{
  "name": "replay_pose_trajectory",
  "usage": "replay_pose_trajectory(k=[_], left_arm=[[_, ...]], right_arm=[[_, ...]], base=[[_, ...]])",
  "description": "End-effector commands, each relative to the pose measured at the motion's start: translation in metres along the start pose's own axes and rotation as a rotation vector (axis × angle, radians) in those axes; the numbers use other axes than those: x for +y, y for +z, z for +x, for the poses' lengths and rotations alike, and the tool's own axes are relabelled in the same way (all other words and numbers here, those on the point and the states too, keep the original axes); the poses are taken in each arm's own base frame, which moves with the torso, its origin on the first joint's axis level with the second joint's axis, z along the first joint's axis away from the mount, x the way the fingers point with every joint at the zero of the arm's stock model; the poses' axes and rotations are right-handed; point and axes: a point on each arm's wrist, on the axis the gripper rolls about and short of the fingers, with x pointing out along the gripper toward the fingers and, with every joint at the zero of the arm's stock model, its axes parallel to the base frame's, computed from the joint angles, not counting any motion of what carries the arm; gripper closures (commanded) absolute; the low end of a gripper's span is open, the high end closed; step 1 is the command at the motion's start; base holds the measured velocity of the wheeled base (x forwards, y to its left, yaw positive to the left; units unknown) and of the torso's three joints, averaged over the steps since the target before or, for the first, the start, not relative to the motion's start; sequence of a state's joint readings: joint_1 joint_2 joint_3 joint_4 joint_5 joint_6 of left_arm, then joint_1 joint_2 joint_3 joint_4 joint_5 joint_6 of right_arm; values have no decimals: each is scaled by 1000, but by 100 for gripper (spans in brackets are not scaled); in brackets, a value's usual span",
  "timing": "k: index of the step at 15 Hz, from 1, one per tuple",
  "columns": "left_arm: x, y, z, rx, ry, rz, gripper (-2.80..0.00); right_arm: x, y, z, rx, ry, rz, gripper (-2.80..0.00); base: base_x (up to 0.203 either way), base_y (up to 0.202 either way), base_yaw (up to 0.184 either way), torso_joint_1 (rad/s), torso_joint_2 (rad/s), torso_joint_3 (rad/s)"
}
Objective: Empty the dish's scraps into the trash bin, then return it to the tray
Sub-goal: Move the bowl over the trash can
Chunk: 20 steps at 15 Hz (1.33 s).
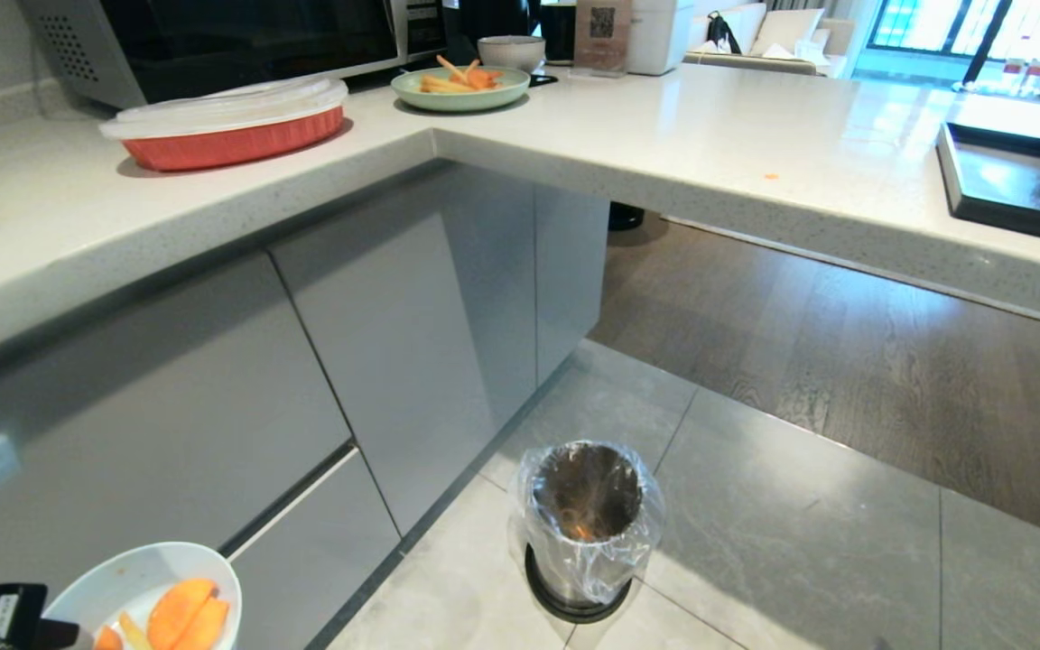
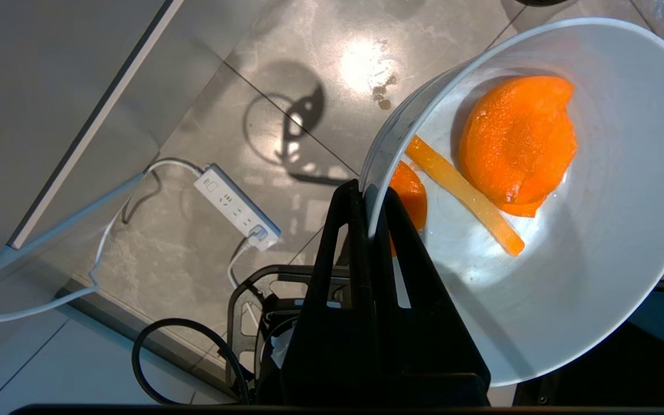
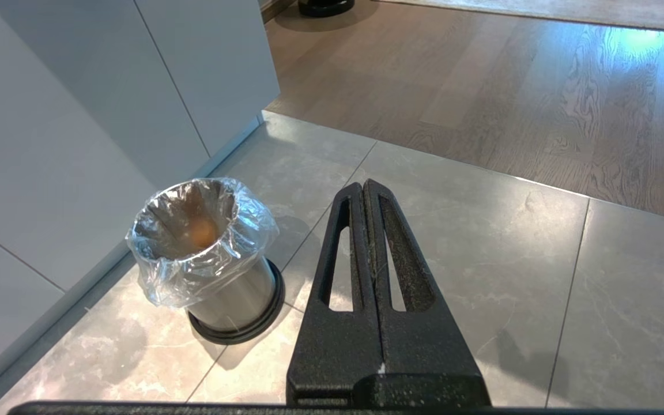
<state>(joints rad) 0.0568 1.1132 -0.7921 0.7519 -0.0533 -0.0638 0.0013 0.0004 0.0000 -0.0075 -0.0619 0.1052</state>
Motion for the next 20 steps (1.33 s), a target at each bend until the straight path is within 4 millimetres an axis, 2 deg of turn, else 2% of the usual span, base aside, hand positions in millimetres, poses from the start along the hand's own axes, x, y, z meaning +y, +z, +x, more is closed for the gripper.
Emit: replay_pose_trajectory(k=[1, 5, 15, 20], left_arm=[[0, 0, 0, 5, 0, -2, 0], [0, -1, 0, 2, 1, -2, 0], [0, 3, -5, -22, 0, 1, 0], [0, 2, -2, -4, -5, 1, 0]], right_arm=[[0, 0, 0, -1, -1, 1, 0], [0, 0, 0, -1, 0, 1, 0], [0, 0, 0, -1, 0, 1, 0], [0, 0, 0, -1, -1, 1, 0]], base=[[0, 0, 0, 0, 0, 0], [-1, -31, 1, 0, 0, 2], [0, -183, 1, 3, 3, 3], [0, -11, 0, 0, 0, 1]])
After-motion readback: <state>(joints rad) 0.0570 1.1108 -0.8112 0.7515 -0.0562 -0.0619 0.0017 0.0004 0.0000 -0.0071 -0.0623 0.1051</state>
